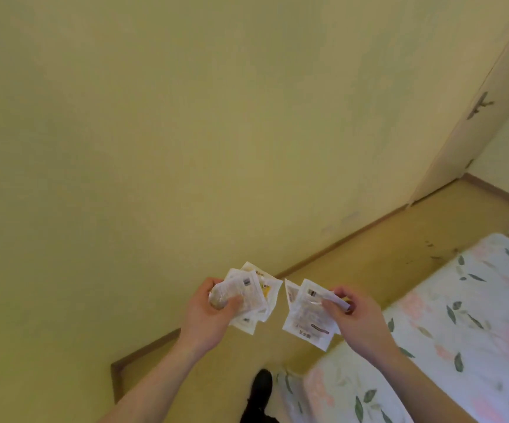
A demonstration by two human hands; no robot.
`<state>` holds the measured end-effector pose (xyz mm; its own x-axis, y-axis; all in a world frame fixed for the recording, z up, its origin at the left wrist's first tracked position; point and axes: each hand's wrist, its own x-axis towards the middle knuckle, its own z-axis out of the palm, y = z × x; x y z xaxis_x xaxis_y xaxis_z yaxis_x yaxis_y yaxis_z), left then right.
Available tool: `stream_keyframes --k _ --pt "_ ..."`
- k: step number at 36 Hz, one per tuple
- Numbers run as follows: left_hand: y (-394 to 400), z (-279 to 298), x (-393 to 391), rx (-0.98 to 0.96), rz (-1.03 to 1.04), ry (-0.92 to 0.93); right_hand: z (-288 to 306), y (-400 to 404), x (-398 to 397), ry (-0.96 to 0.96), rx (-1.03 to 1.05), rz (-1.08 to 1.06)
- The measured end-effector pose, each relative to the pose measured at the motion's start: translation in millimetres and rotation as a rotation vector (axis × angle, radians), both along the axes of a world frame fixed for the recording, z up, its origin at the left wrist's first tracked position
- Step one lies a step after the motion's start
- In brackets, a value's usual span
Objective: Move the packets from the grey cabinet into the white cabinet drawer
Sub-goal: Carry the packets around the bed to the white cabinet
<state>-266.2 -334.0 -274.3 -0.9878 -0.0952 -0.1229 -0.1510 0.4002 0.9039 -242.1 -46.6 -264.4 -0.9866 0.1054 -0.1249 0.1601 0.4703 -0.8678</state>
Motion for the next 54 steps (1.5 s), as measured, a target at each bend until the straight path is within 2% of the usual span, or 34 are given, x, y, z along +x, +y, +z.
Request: stream_keyframes --k 9,15,25,33,38,47,54 --pt "19 3 -160 0.051 -0.092 -0.025 -16 17 -135 -0.031 -0.044 -0.132" --pt "55 9 -262 0.035 -0.193 -0.061 -3 46 -212 0.001 -0.032 -0.250" --pt "201 13 -416 0.110 -0.531 -0.084 5 152 -276 -0.007 0.003 -0.609" --pt "314 18 -524 0.195 -0.719 -0.101 19 217 -347 0.037 0.031 -0.872" --pt "402 22 -575 0.192 -0.885 -0.128 25 260 -366 0.028 0.045 -1.041" --pt "557 30 -605 0.209 -1.133 -0.194 39 336 -356 0.064 0.040 -1.366" --pt "673 29 -633 0.212 -1.200 -0.203 23 438 -377 0.065 0.069 -1.454"
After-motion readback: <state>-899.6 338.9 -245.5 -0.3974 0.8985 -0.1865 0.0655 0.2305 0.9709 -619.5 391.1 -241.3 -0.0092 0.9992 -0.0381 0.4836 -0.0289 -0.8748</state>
